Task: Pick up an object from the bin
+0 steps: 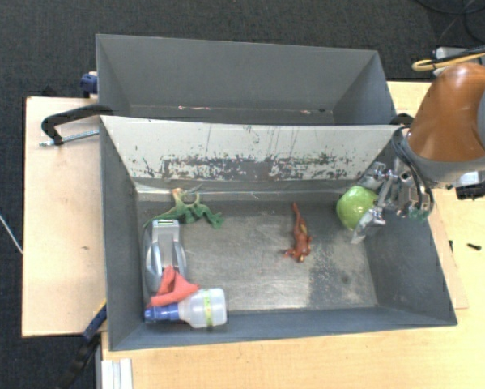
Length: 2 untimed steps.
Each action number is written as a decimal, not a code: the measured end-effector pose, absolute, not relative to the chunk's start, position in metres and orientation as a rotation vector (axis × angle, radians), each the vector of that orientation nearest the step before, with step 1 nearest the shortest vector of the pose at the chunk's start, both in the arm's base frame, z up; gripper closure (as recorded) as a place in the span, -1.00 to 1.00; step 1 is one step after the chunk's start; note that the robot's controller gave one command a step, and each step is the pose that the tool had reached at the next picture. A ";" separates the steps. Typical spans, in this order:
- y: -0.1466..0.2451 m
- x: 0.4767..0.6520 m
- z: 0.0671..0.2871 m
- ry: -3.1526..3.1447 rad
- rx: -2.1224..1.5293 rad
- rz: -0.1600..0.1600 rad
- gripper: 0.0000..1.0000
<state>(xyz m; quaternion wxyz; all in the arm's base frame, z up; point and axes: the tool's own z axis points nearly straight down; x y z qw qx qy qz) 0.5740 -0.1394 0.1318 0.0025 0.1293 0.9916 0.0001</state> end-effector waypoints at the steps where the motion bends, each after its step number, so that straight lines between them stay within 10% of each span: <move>1: -0.140 0.574 0.132 3.110 0.405 0.000 1.00; 2: -0.143 0.586 0.227 3.107 0.423 0.000 1.00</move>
Offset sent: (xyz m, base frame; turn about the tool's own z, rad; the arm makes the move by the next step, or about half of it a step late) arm 0.0109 -0.0042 0.0939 0.0119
